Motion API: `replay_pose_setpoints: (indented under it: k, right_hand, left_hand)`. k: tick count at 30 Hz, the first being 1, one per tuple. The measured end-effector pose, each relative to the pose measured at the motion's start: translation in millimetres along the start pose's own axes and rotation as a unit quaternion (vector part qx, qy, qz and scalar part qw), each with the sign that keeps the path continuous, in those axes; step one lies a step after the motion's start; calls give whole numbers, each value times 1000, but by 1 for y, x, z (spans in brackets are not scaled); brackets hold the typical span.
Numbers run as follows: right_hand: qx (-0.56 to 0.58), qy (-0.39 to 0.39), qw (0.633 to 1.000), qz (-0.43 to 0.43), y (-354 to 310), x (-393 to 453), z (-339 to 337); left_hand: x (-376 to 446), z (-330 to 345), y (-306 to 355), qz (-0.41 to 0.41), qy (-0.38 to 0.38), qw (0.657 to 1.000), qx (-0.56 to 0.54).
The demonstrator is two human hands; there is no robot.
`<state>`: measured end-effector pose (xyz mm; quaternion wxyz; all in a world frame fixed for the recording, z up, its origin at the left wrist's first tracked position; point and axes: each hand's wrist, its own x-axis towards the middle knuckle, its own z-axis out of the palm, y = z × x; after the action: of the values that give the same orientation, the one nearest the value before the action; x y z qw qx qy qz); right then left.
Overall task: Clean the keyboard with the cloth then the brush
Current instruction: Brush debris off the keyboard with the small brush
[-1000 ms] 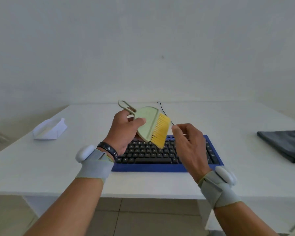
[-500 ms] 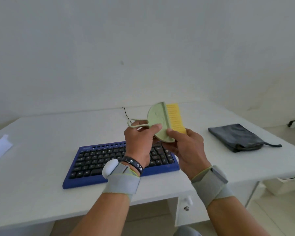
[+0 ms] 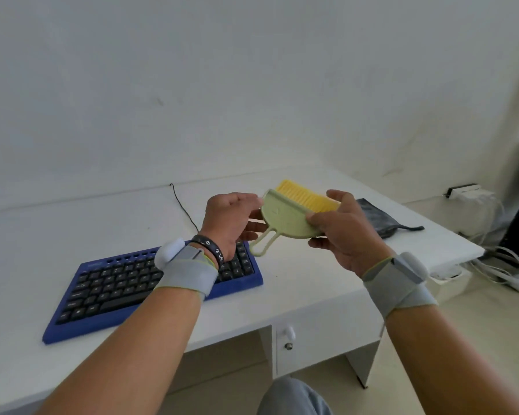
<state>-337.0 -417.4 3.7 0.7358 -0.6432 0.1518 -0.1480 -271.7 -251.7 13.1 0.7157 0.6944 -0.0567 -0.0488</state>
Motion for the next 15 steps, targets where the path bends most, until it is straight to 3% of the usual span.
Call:
replay_pose_setpoints:
  k: [7,15]
  right_hand:
    - [23,127,991,-37,1,15,-31]
    - [-126,165,976,-72,44,38,-28]
  left_hand:
    - [-6,28,-15,-24,-96,994,54]
    - [-6,36,-40,-74,-34,992,99]
